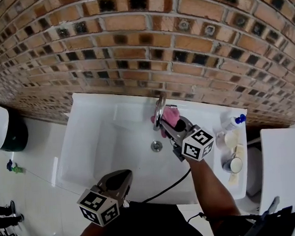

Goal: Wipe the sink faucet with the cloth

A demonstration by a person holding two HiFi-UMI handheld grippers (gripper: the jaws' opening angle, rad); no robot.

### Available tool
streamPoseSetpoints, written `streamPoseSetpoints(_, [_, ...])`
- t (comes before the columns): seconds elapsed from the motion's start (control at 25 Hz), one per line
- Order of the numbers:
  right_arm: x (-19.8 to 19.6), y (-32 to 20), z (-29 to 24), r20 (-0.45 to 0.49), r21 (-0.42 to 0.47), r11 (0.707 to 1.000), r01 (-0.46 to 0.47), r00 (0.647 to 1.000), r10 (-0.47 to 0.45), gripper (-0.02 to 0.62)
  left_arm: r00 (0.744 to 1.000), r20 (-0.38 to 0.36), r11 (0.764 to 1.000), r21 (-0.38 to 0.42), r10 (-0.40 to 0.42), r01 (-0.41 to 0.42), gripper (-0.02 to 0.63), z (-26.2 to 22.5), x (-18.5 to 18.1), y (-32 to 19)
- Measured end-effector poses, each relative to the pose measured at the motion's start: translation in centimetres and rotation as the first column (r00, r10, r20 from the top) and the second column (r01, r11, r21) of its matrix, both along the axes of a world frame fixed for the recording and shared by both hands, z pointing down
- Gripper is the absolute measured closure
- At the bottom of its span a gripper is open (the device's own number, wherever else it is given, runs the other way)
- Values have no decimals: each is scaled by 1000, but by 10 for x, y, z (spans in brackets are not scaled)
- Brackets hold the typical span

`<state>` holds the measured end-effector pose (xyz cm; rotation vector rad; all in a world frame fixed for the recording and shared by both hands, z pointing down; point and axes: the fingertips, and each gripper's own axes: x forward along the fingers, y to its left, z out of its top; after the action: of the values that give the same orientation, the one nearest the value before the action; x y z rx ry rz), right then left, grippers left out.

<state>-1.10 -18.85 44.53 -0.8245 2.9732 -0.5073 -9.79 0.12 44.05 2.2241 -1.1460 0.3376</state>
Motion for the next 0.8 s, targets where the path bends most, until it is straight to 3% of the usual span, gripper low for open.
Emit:
streamPoseSetpoints(0.28, [6,24,13,-36,-44,998,-40,999,38,514,999,-21,999,13,38,-38,600,-3,-4,6])
streamPoseSetpoints(0.52, [-2,52,7,-13,-80,997,-9,1000,8,512,996,-51,997,15,76,-75,600,-5,1,6])
streamPoseSetpoints(0.68, [0,67,-10,85,-111,993,44,996,-35,511,992,-68,995,12,105,-104,600,-5,12,1])
streamPoseSetpoints(0.8, [21,64,-37,206,-104,994,35,979,-13,511,992,-70,994,9,108,-108,600,-5,18,-5])
